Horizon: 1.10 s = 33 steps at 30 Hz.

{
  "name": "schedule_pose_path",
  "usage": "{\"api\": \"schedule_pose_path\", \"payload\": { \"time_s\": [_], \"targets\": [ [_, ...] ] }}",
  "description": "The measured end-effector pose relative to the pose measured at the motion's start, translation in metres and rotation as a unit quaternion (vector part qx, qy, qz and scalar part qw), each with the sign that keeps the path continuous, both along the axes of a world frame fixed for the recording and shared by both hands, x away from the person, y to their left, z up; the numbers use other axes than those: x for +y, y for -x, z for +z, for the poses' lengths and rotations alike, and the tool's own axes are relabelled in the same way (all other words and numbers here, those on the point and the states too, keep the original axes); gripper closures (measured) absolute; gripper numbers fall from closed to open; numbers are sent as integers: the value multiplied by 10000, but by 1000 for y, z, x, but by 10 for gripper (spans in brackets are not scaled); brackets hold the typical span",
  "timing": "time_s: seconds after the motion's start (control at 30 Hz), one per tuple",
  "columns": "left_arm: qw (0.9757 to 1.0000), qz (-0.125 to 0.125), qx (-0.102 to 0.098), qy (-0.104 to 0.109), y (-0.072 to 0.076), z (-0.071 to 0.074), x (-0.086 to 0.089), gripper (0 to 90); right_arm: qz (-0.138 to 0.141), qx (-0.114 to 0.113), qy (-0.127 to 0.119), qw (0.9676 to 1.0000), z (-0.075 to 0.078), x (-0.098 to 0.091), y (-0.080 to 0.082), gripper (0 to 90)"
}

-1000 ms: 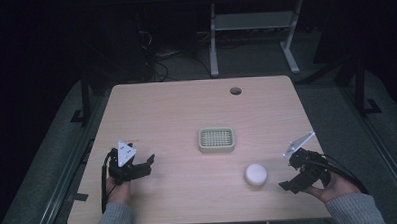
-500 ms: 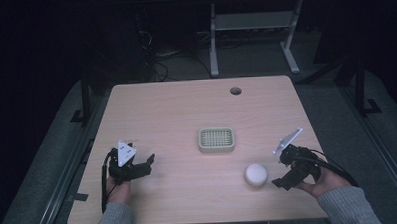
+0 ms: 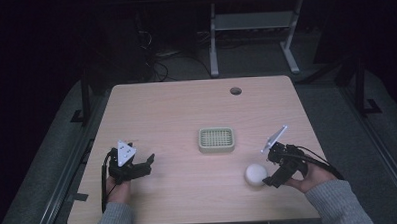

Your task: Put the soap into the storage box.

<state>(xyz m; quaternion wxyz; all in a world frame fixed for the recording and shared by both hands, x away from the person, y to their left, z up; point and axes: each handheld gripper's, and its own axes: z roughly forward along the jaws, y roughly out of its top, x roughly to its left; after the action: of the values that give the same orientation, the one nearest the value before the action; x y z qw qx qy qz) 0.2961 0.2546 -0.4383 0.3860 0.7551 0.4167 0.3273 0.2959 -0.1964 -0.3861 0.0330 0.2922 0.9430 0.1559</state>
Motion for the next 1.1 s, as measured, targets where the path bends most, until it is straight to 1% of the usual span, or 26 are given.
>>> {"api": "schedule_pose_path", "payload": {
  "time_s": [0.33,0.5,0.6,0.77,0.8,1.03,1.1],
  "targets": [
    [10000,3,15,16,0,-1,0,148,95,62,72,9999,-7,11,-6,167],
    [10000,-1,17,19,0,-1,0,148,120,157,110,9997,-13,17,-11,167],
    [10000,-2,8,15,0,0,0,148,155,145,183,9996,-17,20,-12,167],
    [10000,-8,9,13,0,0,0,148,126,200,248,9994,-23,23,-15,163],
    [10000,-11,8,20,0,0,0,148,154,194,272,9993,-24,24,-16,161],
    [10000,-10,10,19,0,0,0,148,156,308,324,9989,-29,30,-18,156],
    [10000,-12,13,18,0,0,0,148,197,336,340,9987,-32,31,-20,156]
  ]
}}
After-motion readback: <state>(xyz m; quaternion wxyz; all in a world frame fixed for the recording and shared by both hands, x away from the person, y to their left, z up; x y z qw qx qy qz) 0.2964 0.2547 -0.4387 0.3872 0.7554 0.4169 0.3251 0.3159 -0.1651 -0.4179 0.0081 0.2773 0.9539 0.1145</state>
